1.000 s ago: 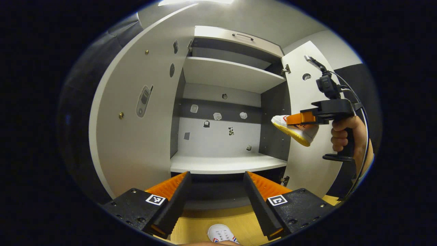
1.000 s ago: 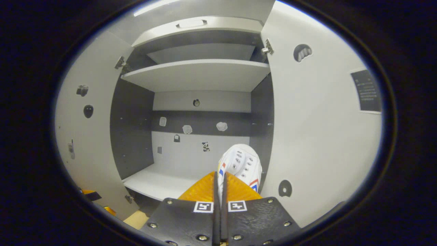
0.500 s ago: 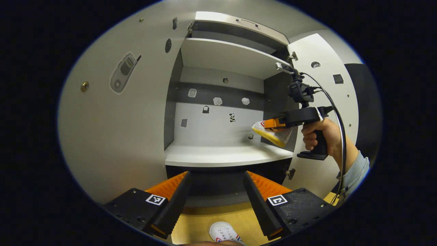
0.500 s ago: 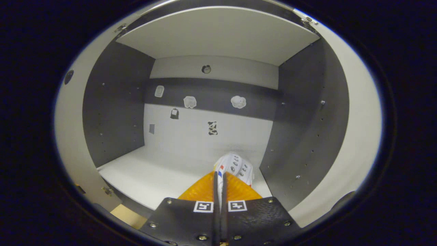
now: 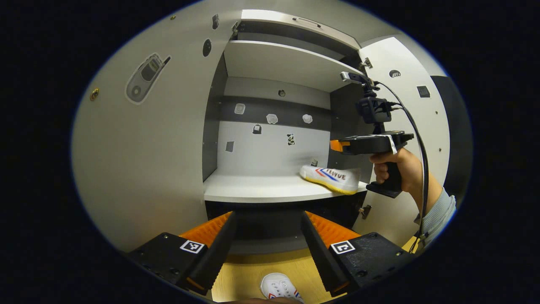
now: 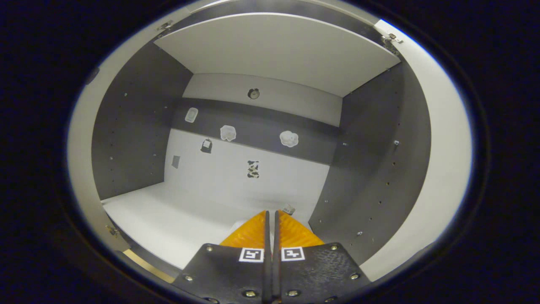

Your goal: Grab one shoe with the right hand and put it into the shoe cabinet, grab the other shoe with the left hand and put it into the shoe cabinet; then close the right door with the right hand and the left door with the left hand.

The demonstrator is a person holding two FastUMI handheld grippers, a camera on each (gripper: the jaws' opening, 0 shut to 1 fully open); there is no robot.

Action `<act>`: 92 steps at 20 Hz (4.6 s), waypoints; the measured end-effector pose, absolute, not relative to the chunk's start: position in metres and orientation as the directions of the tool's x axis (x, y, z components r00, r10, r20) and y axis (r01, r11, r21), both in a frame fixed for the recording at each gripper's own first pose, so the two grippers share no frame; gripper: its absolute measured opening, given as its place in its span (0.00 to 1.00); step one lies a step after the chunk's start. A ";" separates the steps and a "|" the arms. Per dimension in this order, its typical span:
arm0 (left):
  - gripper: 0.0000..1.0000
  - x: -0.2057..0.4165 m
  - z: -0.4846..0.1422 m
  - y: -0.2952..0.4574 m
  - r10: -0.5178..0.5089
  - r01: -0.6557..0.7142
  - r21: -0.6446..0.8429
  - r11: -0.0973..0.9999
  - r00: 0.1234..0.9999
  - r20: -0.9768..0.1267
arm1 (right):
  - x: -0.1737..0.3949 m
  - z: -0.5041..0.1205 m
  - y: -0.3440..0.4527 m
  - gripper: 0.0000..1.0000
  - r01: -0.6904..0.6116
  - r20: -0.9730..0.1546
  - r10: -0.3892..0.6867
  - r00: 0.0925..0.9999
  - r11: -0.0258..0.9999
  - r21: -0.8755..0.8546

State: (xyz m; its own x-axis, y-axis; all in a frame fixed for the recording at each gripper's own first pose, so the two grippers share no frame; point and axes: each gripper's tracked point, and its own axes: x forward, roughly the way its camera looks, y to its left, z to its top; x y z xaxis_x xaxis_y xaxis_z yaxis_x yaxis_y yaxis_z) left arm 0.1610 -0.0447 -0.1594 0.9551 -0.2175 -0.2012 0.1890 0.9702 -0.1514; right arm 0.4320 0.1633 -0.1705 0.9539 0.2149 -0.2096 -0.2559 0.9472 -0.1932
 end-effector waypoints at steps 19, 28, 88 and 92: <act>0.93 0.118 -0.256 -0.060 -0.208 0.159 -0.151 0.976 0.887 -0.413 | 0.202 -0.140 0.090 0.98 -0.217 -0.054 0.217 0.975 0.976 0.001; 0.93 0.066 -0.393 -0.068 -0.220 0.211 -0.094 0.973 0.725 -0.652 | 0.132 -0.176 0.070 0.99 -0.188 -0.038 0.187 0.982 0.982 -0.023; 0.00 0.309 -0.083 -0.066 -0.105 0.066 -0.155 0.986 0.960 -0.261 | 0.083 -0.189 -0.077 0.98 -0.172 0.142 0.145 0.979 0.963 0.208; 0.00 0.343 -0.111 -0.071 -0.100 0.042 -0.182 0.982 0.940 -0.325 | 0.074 -0.187 -0.080 0.98 -0.182 0.147 0.154 0.977 0.963 0.197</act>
State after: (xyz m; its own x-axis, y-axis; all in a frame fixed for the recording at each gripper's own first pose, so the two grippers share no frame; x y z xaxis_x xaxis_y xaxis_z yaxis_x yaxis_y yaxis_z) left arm 0.3431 -0.0709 -0.1109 0.9403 -0.1002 -0.3253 0.0417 0.9824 -0.1821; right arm 0.0743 -0.0800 -0.1866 0.9770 0.1543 0.1473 -0.1819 0.9634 0.1969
